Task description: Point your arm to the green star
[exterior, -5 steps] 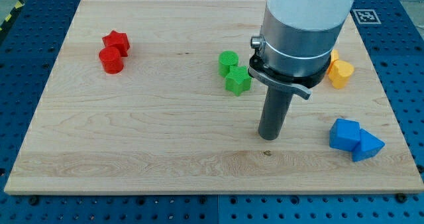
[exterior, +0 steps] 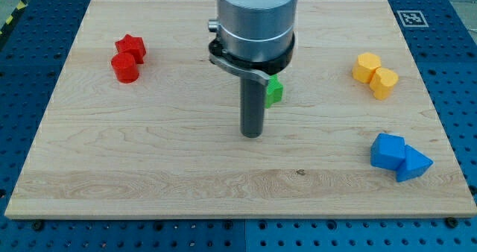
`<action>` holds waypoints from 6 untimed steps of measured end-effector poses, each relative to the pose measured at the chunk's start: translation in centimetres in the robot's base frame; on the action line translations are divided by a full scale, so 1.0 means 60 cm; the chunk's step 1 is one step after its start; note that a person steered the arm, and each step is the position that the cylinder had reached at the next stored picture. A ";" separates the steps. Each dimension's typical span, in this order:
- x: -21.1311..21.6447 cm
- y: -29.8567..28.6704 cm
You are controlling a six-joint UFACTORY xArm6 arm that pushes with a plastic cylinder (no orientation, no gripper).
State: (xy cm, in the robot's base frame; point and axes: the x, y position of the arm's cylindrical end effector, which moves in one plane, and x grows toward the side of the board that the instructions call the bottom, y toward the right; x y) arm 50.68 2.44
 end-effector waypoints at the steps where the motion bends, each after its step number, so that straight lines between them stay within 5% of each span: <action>1: -0.002 0.077; 3: -0.088 0.122; 6: -0.112 0.093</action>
